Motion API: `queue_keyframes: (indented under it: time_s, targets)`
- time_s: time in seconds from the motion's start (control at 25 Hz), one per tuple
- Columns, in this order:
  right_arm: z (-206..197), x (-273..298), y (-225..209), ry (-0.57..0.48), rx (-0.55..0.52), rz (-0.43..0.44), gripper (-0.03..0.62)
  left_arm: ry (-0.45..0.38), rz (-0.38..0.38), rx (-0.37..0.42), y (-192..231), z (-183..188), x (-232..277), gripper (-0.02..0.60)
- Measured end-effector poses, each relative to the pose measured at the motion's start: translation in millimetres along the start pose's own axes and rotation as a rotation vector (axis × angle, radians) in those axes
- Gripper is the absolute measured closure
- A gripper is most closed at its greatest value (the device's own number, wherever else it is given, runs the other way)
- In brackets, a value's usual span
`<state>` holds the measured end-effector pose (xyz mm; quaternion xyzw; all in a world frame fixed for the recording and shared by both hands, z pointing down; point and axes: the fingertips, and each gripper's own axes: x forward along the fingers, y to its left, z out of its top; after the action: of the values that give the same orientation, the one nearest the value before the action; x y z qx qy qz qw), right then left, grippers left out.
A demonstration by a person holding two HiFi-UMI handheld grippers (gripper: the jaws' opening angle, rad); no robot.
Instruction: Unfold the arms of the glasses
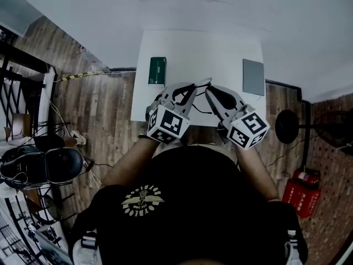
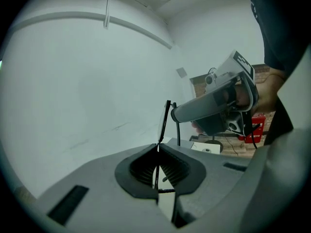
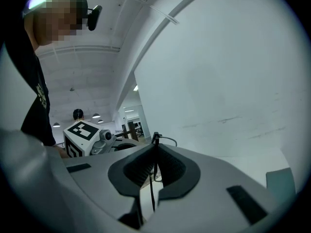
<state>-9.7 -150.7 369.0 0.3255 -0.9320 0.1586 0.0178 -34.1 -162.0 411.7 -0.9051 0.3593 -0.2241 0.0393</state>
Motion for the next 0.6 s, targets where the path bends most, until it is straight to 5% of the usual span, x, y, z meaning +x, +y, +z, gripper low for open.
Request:
queue_keyframes:
  time_s: [0.6]
  targets:
    - [-22.0,4.9,10.3,0.145,-0.013,0.142,0.576,0.091,0.058,0.024,-1.6,-22.2,-19.5,0.560]
